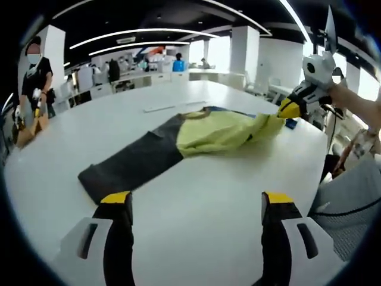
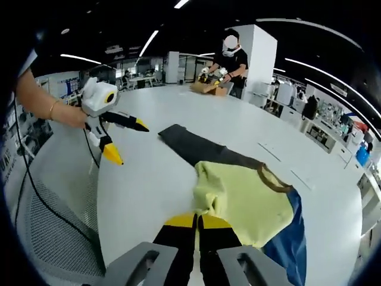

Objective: Fold the garment on the visible template until the final outline fits inside the template.

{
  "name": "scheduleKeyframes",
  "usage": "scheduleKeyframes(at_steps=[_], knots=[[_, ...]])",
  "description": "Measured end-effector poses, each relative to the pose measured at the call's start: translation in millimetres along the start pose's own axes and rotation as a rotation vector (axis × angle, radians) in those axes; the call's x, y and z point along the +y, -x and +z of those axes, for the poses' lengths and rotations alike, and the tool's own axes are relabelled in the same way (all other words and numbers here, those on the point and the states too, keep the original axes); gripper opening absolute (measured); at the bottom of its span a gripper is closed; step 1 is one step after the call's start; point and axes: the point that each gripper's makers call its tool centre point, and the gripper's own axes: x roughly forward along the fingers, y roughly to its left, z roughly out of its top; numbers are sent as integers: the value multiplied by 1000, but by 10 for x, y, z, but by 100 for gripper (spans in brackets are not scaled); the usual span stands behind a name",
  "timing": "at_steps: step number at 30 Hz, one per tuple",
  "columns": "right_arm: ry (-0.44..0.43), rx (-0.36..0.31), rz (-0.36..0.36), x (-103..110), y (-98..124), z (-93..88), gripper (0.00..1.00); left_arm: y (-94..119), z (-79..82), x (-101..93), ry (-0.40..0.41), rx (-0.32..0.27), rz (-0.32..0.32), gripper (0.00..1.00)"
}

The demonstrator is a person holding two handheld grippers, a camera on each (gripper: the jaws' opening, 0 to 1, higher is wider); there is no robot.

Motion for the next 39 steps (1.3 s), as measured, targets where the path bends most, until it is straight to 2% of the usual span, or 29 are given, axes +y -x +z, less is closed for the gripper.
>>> scheduleKeyframes(at_steps=[7, 16, 19, 33, 39], knots=[[-15, -13, -61, -319, -24, 63, 0, -3, -13, -14, 1, 5, -6, 84], [-45, -3, -133, -665, -26, 2, 0, -25, -15, -44, 1, 8, -15, 81], [-39, 24, -174, -792, -41, -80, 0, -36, -4, -56, 9, 6, -19, 80], [-104, 85, -254, -1201, -176, -412, 0, -72, 13, -98, 20, 3, -26, 76], [-131, 90, -293, -1360, -206, -444, 0, -107, 14, -122, 27, 11, -30, 76]])
